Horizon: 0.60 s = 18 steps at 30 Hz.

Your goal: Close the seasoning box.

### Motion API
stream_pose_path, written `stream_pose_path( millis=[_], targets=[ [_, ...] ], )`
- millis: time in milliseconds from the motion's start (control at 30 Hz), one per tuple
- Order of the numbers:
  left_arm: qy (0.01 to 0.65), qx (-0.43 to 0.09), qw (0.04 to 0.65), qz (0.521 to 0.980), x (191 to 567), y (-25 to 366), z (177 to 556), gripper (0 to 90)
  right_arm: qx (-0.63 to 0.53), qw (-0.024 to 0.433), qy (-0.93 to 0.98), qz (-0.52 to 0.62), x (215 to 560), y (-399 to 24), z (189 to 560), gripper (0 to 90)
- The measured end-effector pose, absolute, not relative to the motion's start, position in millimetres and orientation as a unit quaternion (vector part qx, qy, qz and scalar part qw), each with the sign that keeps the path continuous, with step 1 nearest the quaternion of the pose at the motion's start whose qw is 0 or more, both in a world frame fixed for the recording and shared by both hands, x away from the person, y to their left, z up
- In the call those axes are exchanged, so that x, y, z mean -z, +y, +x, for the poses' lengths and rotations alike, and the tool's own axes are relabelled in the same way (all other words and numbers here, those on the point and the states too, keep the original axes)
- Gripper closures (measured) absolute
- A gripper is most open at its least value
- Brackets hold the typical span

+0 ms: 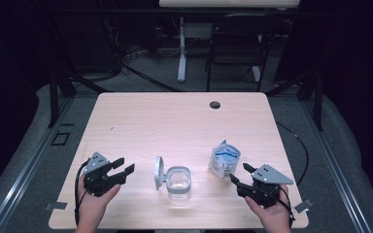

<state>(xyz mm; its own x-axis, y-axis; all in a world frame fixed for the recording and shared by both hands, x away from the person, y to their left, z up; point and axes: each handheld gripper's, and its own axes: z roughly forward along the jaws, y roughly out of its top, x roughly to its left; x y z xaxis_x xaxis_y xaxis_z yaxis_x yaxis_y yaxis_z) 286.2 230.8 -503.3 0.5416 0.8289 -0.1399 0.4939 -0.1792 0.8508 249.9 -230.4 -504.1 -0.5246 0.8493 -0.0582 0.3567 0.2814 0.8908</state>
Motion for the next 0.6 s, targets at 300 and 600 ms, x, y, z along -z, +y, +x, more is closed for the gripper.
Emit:
stream_pose_path(
  millis=[300,600],
  targets=[
    [0.452,-0.175,0.466,0.741,505.8,237.8,288.3,50.0,-0.438,0.267,0.754,0.411,510.2,-234.3,255.1,39.5],
    [0.453,-0.174,0.459,0.744,508.9,235.5,289.2,49.6,-0.436,0.259,0.755,0.415,520.9,-237.7,260.1,37.7]
  ],
)
